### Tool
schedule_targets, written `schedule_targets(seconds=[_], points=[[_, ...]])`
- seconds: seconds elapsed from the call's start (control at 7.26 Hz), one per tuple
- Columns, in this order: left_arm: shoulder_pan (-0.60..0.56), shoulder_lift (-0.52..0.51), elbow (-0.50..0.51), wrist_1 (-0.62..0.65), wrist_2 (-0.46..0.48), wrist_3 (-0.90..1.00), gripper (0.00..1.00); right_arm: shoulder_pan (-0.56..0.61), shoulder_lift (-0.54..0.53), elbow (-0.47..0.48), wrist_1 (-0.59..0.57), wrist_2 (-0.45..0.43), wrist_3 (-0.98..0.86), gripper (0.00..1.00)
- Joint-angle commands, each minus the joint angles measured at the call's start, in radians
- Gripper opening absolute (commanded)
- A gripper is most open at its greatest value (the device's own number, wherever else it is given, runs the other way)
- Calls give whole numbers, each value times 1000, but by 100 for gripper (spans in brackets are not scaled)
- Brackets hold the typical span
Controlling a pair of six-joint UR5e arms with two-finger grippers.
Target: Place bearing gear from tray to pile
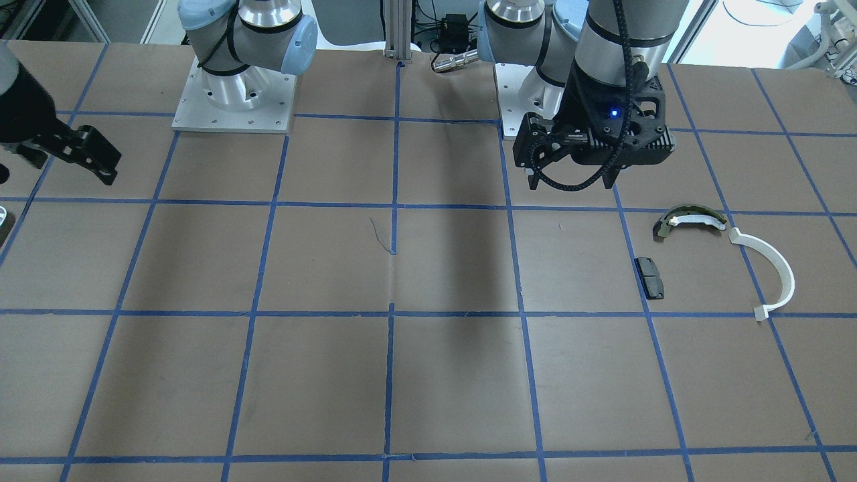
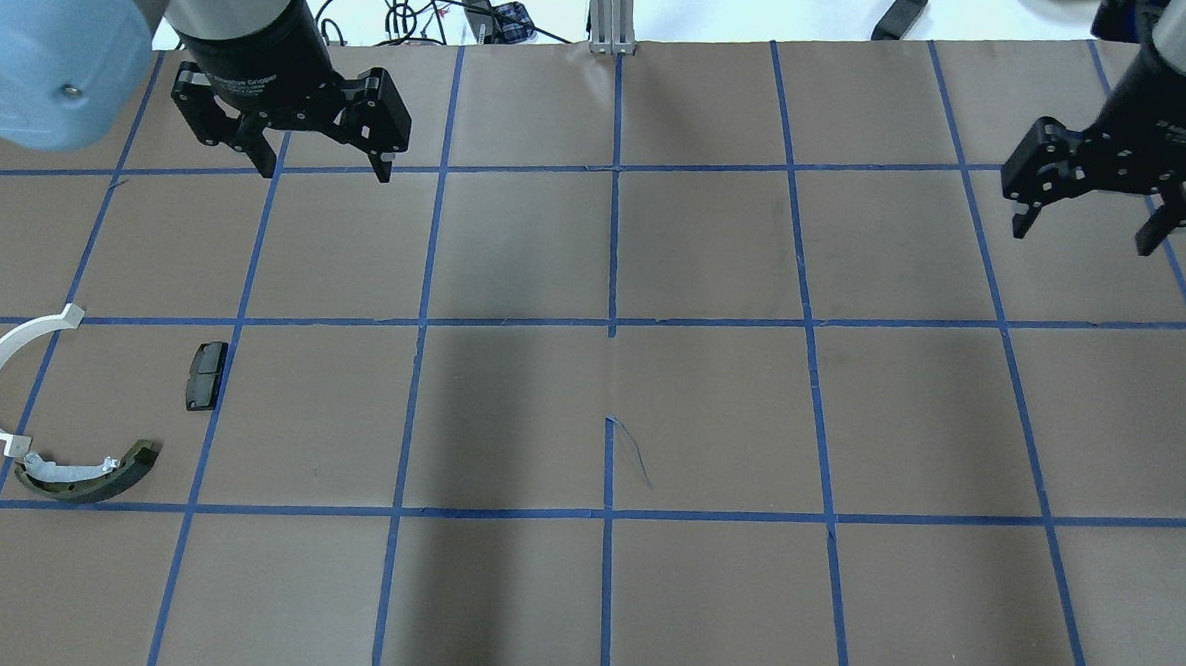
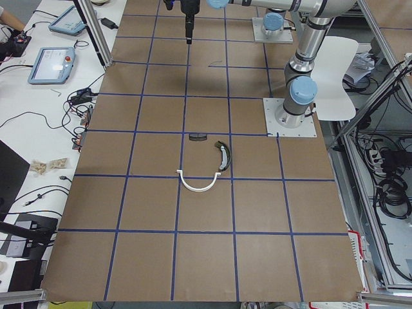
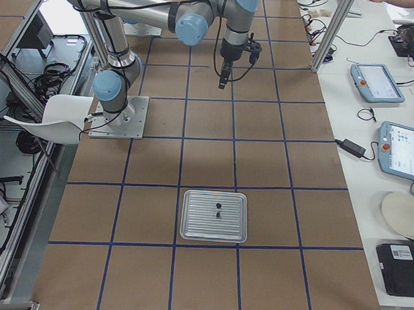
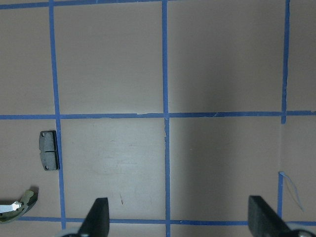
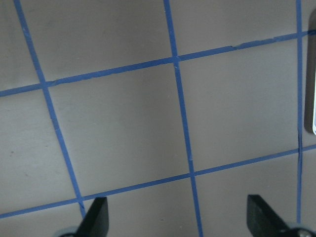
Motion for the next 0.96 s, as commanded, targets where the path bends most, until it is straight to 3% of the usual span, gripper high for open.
schedule_targets(seconds=[0.0,0.41,0.55,0.83], points=[[0,0,0,0,0,1,100,-169,57,-1,-73,-4,-294,100],[0,0,0,0,0,1,100,-320,159,-1,-231,-1,-651,100],[0,0,0,2,0,1,100,-338,201,-1,-343,-8,-746,100],[0,0,0,0,0,1,100,-416,264,-1,-365,10,-939,100]])
